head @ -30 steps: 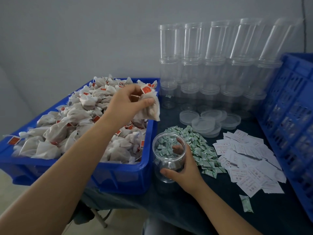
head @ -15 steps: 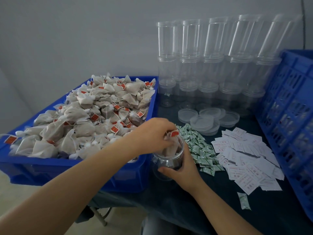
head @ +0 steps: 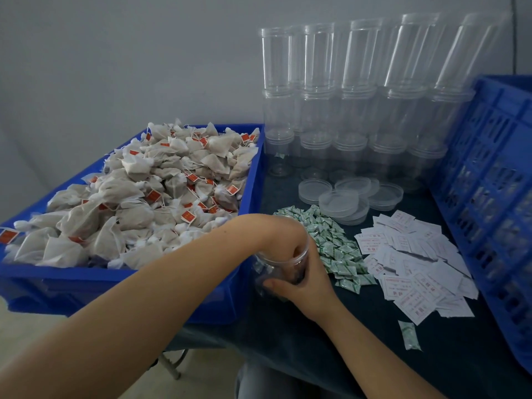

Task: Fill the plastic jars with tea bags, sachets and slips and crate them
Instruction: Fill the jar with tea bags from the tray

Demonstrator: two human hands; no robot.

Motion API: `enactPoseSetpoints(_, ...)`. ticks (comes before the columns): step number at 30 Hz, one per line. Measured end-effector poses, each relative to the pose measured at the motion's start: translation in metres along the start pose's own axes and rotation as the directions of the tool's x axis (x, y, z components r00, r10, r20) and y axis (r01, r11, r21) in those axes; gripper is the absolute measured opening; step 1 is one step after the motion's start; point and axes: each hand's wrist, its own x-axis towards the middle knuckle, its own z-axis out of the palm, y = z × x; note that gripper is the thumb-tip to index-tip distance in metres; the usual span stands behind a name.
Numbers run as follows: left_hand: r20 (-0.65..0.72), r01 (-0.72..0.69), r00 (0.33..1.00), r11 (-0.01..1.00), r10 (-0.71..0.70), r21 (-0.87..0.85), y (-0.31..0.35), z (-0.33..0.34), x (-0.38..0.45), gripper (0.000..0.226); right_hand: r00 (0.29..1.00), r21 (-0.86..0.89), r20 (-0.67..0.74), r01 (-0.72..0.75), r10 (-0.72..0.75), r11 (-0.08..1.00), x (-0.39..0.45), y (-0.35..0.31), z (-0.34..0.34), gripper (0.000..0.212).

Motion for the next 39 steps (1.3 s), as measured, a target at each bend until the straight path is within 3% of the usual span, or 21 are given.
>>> enactPoseSetpoints(8, 0.190, -0.037, 0.981, 0.999, 0.043, -0.036, -0.002, -0.011, 0.001, 0.015, 1.000, -0.037, -0.001, 0.000, 0.000, 0.999, 0.000, -0.005, 0.000, 0.100)
enactPoseSetpoints(14, 0.273, -0.055, 0.961, 0.996, 0.035, 0.064, 0.001, -0.012, -0.001, 0.032, 1.000, -0.058, 0.021, -0.008, 0.009, 0.998, -0.002, -0.008, 0.000, 0.102)
enactPoseSetpoints(17, 0.338, -0.103, 0.939, 0.991, 0.067, 0.090, -0.002, -0.022, -0.004, 0.019, 1.000, -0.033, 0.028, 0.007, -0.006, 0.999, -0.002, -0.010, 0.000, 0.099)
enactPoseSetpoints(20, 0.270, -0.125, 0.956, 0.992, 0.112, 0.031, -0.010, -0.036, -0.013, 0.021, 0.999, -0.016, 0.026, 0.031, -0.030, 0.999, -0.003, -0.011, 0.000, 0.096)
enactPoseSetpoints(23, 0.112, -0.094, 0.986, 0.969, 0.122, -0.230, -0.033, -0.048, -0.029, 0.024, 0.999, -0.021, 0.029, 0.028, -0.027, 0.999, -0.003, -0.011, 0.000, 0.095)
enactPoseSetpoints(26, -0.111, -0.120, 0.991, 0.823, 0.070, -0.555, -0.059, -0.054, -0.048, 0.014, 1.000, -0.040, 0.026, 0.009, -0.008, 0.999, -0.004, -0.010, 0.000, 0.093)
enactPoseSetpoints(29, -0.333, -0.155, 0.933, 0.680, -0.138, -0.716, -0.082, -0.047, -0.055, 0.011, 1.000, -0.040, 0.025, -0.001, 0.002, 0.999, -0.004, -0.010, 0.000, 0.092)
enactPoseSetpoints(31, -0.393, -0.109, 0.887, 0.719, -0.241, -0.686, -0.094, -0.036, -0.053, 0.008, 1.000, -0.040, 0.022, -0.004, 0.005, 0.999, -0.004, -0.010, 0.000, 0.093)
enactPoseSetpoints(33, -0.372, 0.023, 0.882, 0.815, -0.289, -0.579, -0.105, -0.024, -0.050, 0.008, 1.000, -0.036, 0.022, -0.010, 0.011, 0.999, -0.005, -0.010, -0.001, 0.093)
enactPoseSetpoints(36, -0.296, 0.200, 0.897, 0.898, -0.328, -0.391, -0.113, -0.001, -0.043, 0.030, 0.999, -0.033, 0.026, -0.020, 0.021, 0.999, -0.006, -0.011, -0.001, 0.093)
enactPoseSetpoints(39, -0.263, 0.293, 0.890, 0.910, -0.372, -0.294, -0.116, 0.024, -0.036, 0.042, 1.000, -0.021, 0.027, -0.015, 0.016, 1.000, -0.006, -0.011, -0.001, 0.093)
